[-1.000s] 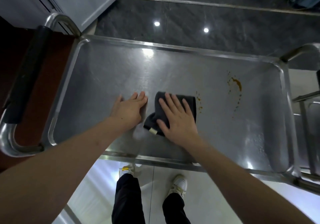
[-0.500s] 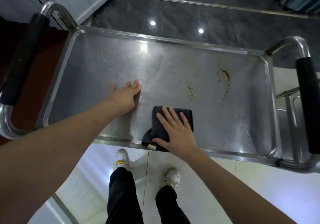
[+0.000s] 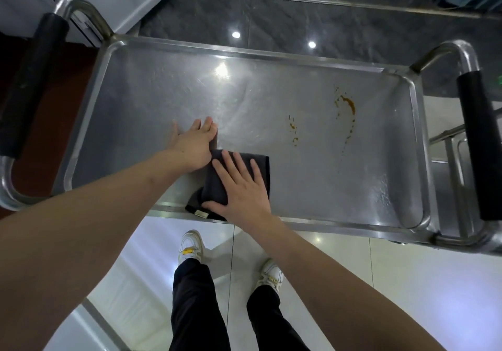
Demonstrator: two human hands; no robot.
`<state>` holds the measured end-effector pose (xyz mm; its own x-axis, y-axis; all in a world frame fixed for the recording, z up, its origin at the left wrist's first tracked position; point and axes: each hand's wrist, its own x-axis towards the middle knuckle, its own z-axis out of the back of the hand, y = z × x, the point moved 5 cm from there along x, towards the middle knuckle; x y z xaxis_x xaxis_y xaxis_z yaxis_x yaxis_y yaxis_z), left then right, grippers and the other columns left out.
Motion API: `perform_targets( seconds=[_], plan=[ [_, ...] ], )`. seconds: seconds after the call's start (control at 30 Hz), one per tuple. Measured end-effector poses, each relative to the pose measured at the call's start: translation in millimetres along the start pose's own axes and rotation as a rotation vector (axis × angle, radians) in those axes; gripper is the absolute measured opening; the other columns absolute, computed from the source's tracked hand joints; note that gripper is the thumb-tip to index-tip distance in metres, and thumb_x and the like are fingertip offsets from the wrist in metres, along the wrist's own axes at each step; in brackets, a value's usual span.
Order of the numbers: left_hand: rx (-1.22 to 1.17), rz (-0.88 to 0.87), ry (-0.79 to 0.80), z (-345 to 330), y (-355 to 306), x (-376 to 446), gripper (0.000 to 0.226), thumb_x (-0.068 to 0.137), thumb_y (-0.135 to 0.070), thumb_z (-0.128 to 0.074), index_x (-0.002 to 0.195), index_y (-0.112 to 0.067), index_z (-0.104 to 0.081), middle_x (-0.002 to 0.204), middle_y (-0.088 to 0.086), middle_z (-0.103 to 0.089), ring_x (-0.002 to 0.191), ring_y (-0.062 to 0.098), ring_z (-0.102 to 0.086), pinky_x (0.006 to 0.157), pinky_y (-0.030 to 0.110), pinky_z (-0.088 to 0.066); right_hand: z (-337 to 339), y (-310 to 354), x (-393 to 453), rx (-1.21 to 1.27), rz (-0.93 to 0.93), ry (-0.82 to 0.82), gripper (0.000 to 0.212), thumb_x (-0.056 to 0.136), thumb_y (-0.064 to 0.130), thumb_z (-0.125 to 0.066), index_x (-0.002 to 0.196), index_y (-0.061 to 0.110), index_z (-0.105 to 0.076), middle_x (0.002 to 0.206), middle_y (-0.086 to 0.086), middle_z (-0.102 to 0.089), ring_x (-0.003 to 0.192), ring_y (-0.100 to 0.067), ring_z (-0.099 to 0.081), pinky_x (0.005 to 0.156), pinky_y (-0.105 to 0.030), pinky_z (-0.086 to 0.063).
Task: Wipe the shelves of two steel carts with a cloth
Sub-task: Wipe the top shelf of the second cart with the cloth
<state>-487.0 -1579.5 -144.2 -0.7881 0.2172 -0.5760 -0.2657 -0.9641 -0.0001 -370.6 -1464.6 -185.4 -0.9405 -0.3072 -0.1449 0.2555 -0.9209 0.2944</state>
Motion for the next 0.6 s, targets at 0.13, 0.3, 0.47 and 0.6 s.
perform_targets(
  seconds=[0.13, 0.3, 0.47, 0.6],
  plan=[
    [0.041, 0.020, -0.037, -2, -4, -3, 0.075, 0.095, -0.011, -0.040, 0.161, -0.019, -0.006, 0.170, -0.005, 0.006, 0.156, 0.018, 0.003, 0.119, 0.066, 0.007, 4, -25, -18, 0.008, 0.032, -0.014, 0.094, 0.092, 0.078, -0.049, 0.167, 0.030, -0.019, 0.177, 0.003, -0.004, 0.162, -0.017, 0.003, 0.130, -0.049, 0.000],
    [0.150, 0.065, -0.056, 9, -15, -3, 0.065, 0.092, -0.011, -0.037, 0.156, -0.013, -0.025, 0.167, -0.001, -0.015, 0.153, 0.021, -0.015, 0.117, 0.071, 0.005, 22, -99, -64, -0.030, -0.032, -0.001, 0.091, 0.094, 0.079, -0.041, 0.168, 0.035, -0.012, 0.176, 0.009, 0.004, 0.161, -0.011, 0.011, 0.131, -0.047, 0.002],
    [0.107, 0.059, -0.157, 23, -48, -2, 0.057, 0.091, -0.011, -0.042, 0.148, -0.016, -0.042, 0.163, 0.000, -0.027, 0.150, 0.019, -0.024, 0.119, 0.068, -0.004, 35, -153, -99, -0.081, -0.077, 0.007, 0.087, 0.098, 0.078, -0.036, 0.168, 0.032, -0.011, 0.176, 0.006, 0.004, 0.162, -0.014, 0.010, 0.131, -0.049, -0.002],
    [0.073, -0.005, -0.118, 15, -67, 4, 0.068, 0.089, -0.007, -0.039, 0.155, -0.014, -0.028, 0.164, 0.000, -0.024, 0.144, 0.019, -0.033, 0.122, 0.058, -0.010, 33, -142, -97, -0.163, -0.073, 0.010, 0.085, 0.101, 0.073, -0.028, 0.169, 0.025, -0.011, 0.177, -0.002, 0.005, 0.162, -0.023, 0.008, 0.130, -0.054, -0.003]
  ],
)
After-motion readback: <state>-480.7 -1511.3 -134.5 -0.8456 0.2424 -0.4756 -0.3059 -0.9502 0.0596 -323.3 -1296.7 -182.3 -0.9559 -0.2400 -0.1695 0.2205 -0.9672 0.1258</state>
